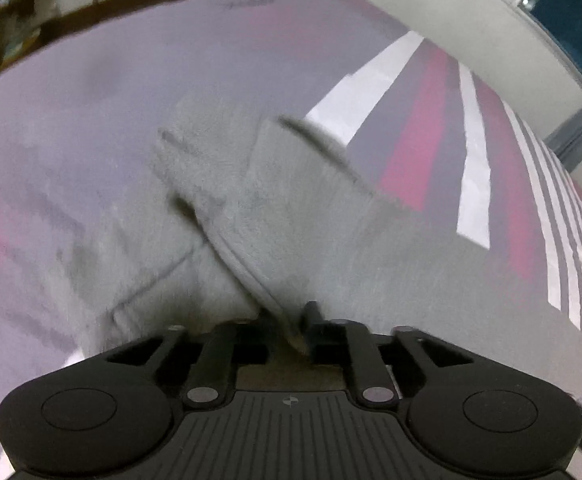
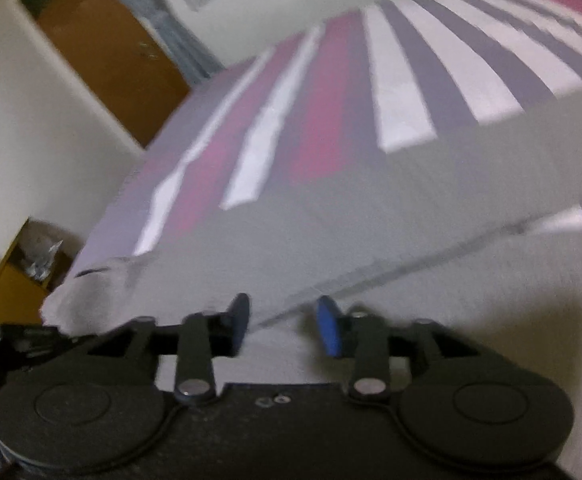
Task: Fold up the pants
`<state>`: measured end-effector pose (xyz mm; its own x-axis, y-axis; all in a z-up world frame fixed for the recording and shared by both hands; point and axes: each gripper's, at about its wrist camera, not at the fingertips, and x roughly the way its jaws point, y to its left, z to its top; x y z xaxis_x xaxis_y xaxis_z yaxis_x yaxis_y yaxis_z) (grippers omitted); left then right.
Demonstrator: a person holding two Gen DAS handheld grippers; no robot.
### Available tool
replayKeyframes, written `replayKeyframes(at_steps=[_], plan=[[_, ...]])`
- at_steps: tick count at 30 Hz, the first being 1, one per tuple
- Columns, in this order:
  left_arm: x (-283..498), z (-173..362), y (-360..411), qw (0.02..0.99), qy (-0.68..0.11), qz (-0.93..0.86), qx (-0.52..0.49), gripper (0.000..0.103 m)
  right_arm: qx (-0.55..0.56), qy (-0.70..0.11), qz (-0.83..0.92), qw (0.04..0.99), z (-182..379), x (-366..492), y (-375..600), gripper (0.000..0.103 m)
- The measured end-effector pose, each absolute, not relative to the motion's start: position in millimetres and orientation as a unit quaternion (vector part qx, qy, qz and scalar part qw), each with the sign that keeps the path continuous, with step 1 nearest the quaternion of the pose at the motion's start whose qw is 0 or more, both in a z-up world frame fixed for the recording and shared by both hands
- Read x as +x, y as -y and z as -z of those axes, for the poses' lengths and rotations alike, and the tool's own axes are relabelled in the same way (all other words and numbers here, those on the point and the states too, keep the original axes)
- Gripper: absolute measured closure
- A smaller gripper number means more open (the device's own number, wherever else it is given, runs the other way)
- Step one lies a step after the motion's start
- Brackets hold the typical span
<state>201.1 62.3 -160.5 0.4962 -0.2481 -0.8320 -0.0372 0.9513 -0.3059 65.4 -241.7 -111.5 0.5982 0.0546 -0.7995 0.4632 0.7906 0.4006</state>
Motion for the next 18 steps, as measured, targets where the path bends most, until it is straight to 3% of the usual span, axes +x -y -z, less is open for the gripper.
replayKeyframes(at_steps=[1,2,3,6,8,9,10,11,12,14,18], plan=[[200.3,164.8,-64.3,0.849,-0.503,0.059,-0.150,0.055,0.311,-0.439,0.126,0.833,118.9,65.6,245.7,0.063],[199.7,168.8,-66.4,0.846,-0.504,0.060,-0.161,0.032,0.324,-0.443,0.129,0.826,125.4,65.4,248.9,0.063],[199.3,171.5,-66.6,0.846,-0.501,0.061,-0.170,0.025,0.336,-0.442,0.134,0.821,131.1,65.7,252.1,0.063],[203.4,175.1,-66.9,0.849,-0.493,0.059,-0.184,0.024,0.375,-0.412,0.139,0.819,142.6,73.0,263.6,0.064],[207.1,178.4,-68.1,0.849,-0.486,0.054,-0.200,0.025,0.409,-0.391,0.160,0.809,154.3,78.6,272.6,0.071],[209.8,180.3,-68.3,0.848,-0.486,0.050,-0.205,0.027,0.430,-0.376,0.172,0.802,159.0,80.2,277.7,0.073],[211.4,181.5,-69.7,0.848,-0.485,0.044,-0.211,0.035,0.442,-0.369,0.182,0.797,161.7,81.1,280.7,0.090],[213.9,182.0,-70.2,0.847,-0.486,0.037,-0.212,0.061,0.443,-0.366,0.189,0.797,161.9,81.8,280.2,0.096],[215.7,182.6,-72.1,0.846,-0.488,0.035,-0.214,0.075,0.432,-0.364,0.190,0.803,159.4,80.8,276.0,0.096],[215.5,180.1,-80.4,0.843,-0.485,0.041,-0.229,0.088,0.398,-0.368,0.185,0.820,145.8,77.4,263.5,0.097],[206.5,157.6,-81.8,0.859,-0.465,0.062,-0.206,0.094,0.385,-0.350,0.144,0.842,108.0,57.7,253.9,0.097]])
